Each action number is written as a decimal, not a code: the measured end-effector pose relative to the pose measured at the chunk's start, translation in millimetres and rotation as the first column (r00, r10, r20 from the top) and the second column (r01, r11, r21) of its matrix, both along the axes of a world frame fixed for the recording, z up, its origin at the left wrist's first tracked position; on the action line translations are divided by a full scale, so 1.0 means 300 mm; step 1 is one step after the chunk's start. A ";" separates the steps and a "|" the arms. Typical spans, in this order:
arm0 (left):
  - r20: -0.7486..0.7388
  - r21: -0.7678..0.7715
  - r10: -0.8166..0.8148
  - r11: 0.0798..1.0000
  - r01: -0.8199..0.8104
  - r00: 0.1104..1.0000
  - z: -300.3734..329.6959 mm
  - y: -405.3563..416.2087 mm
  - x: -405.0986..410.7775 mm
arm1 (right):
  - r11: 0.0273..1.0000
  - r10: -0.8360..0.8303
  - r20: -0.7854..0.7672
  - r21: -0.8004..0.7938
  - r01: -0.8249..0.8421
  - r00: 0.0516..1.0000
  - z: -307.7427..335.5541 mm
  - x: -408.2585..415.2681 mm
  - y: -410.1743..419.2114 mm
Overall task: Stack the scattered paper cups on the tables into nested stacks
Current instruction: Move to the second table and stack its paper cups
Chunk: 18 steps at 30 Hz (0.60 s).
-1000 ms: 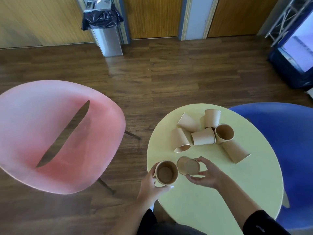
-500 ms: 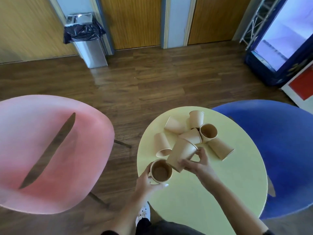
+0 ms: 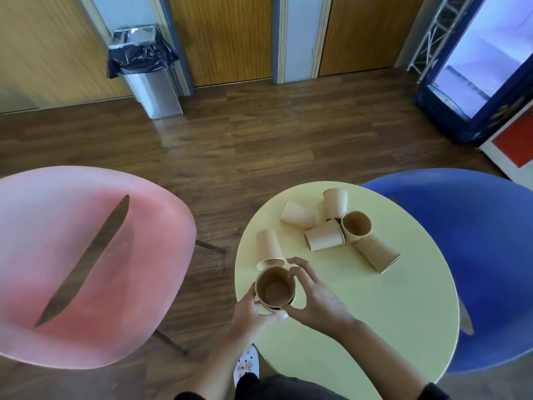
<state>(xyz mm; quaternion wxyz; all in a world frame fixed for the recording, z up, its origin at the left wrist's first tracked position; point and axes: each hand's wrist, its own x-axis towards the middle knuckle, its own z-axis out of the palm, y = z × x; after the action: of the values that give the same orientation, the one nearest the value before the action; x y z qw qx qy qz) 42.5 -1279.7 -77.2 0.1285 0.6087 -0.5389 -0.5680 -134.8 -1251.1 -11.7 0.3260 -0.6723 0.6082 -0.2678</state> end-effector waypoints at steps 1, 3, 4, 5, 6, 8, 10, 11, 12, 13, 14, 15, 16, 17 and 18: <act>-0.002 0.002 0.004 1.000 -0.004 1.000 -0.002 -0.001 0.000 | 1.000 0.013 0.006 0.016 -0.013 1.000 -0.004 -0.001 -0.001; -0.006 -0.008 -0.001 1.000 0.001 1.000 -0.001 -0.001 -0.002 | 0.997 0.025 0.029 0.069 -0.027 0.999 -0.006 -0.002 -0.002; -0.015 -0.014 -0.001 1.000 0.000 1.000 0.001 -0.002 -0.003 | 0.994 0.029 0.033 0.101 -0.032 0.999 -0.008 -0.003 -0.003; -0.025 -0.020 0.002 1.000 -0.002 1.000 0.002 -0.002 -0.003 | 0.991 0.035 0.024 0.127 -0.038 0.999 -0.011 -0.004 -0.003; -0.031 -0.026 0.004 1.000 -0.004 1.000 0.000 -0.001 -0.002 | 0.988 0.041 0.009 0.147 -0.042 0.999 -0.017 -0.005 -0.002; -0.038 -0.031 0.009 0.999 -0.010 0.999 0.004 0.002 0.000 | 0.983 0.044 -0.005 0.178 -0.042 0.999 -0.034 -0.008 -0.003; -0.042 -0.030 0.014 0.999 -0.015 0.999 0.005 0.004 0.001 | 0.980 0.042 0.002 0.192 -0.041 0.999 -0.048 -0.012 -0.003; -0.041 -0.032 0.011 0.999 -0.013 0.999 0.006 0.004 0.001 | 0.980 0.038 0.008 0.193 -0.039 0.999 -0.051 -0.014 -0.004; -0.040 -0.035 0.004 0.999 -0.005 0.999 0.006 0.005 0.001 | 0.980 0.035 0.013 0.194 -0.037 0.999 -0.055 -0.016 -0.005; -0.040 -0.038 0.000 0.999 -0.001 0.999 0.008 0.005 0.001 | 0.980 0.034 0.018 0.197 -0.037 0.999 -0.057 -0.018 -0.007; -0.043 -0.044 -0.001 0.999 -0.001 0.999 0.008 0.004 0.002 | 0.979 0.036 0.020 0.201 -0.040 0.999 -0.061 -0.020 -0.011; -0.048 -0.054 -0.002 0.999 0.000 0.999 0.009 0.003 0.002 | 0.979 0.037 0.019 0.201 -0.040 0.999 -0.063 -0.023 -0.013; -0.054 -0.063 -0.007 0.998 0.004 0.998 0.009 0.002 0.002 | 0.978 0.040 0.016 0.204 -0.043 0.999 -0.066 -0.028 -0.017; -0.059 -0.069 -0.015 0.998 0.011 0.998 0.009 0.002 0.002 | 0.977 0.049 0.014 0.206 -0.050 0.999 -0.065 -0.033 -0.022; -0.061 -0.074 -0.022 0.997 0.017 0.998 0.008 0.000 0.003 | 0.976 0.060 0.011 0.210 -0.061 0.998 -0.064 -0.038 -0.032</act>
<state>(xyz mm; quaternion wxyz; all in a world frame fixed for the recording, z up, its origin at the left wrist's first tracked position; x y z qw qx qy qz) 43.3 -1279.6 -74.6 0.1620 0.5804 -0.5610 -0.5675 -146.2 -1260.7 -30.7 0.4048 -0.6516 0.6116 -0.1935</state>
